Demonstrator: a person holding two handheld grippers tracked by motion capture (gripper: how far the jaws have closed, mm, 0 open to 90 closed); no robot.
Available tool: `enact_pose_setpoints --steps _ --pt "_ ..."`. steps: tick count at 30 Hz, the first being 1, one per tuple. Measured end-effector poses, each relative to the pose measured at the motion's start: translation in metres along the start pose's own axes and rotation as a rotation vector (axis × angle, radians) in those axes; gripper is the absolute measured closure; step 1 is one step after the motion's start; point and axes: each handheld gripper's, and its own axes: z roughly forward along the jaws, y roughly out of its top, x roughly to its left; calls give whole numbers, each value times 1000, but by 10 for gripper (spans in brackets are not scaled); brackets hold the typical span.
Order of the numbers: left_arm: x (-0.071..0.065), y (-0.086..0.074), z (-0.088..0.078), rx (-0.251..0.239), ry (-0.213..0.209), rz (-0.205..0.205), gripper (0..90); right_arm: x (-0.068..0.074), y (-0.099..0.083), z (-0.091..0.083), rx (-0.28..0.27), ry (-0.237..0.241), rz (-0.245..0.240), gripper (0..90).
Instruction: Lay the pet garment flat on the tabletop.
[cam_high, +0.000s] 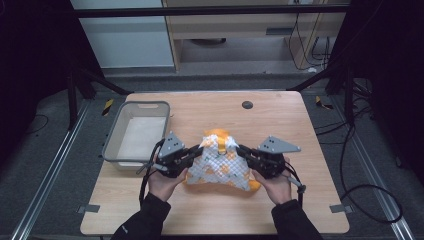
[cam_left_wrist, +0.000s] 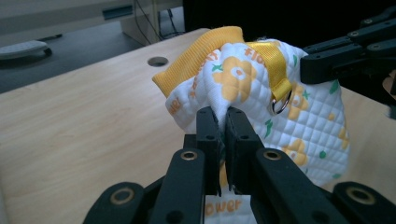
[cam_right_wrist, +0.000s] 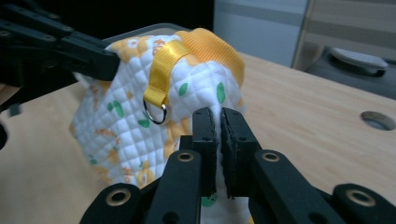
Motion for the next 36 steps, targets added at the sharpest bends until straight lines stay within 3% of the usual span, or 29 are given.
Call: enact_pose_setpoints --steps 2,3,4,5,6,7,8,9,10,12,13,19,22,26,31,36 --pt "8 3 14 -4 44 -6 842 -10 4 15 0 -47 8 840" --pt "8 3 14 -4 44 -6 840 -10 4 15 0 -47 8 840" --pt "17 4 30 -2 79 -45 837 -19 5 34 8 -90 27 839" --pt "17 4 30 -2 79 -45 833 -19 5 34 8 -90 27 839" --pt "23 4 40 -6 107 -57 833 -24 3 44 20 -114 29 837" --pt "28 3 48 -12 133 -72 802 -29 0 58 46 -149 31 832" --pt "37 2 61 -13 176 -99 688 -37 -5 74 80 -193 38 813" --pt "37 2 61 -13 176 -99 615 -37 -5 74 80 -193 38 813" --pt "42 1 67 -3 199 -105 615 -40 -9 82 94 -214 43 790" --pt "54 -4 71 42 233 -114 476 -48 -17 94 126 -277 23 713" --pt "54 -4 71 42 233 -114 450 -48 -17 94 126 -277 23 713" --pt "57 -18 45 49 206 -118 384 -53 -19 68 125 -266 -9 626" --pt "53 -31 25 82 194 -66 372 -53 -21 43 125 -239 -31 570" --pt "49 -45 14 115 181 -28 371 -52 -29 22 125 -204 -35 524" --pt "45 -69 8 160 166 -23 367 -47 -53 -3 186 -171 -32 512" --pt "41 -86 16 222 161 -10 363 -41 -76 -8 203 -133 -5 498"
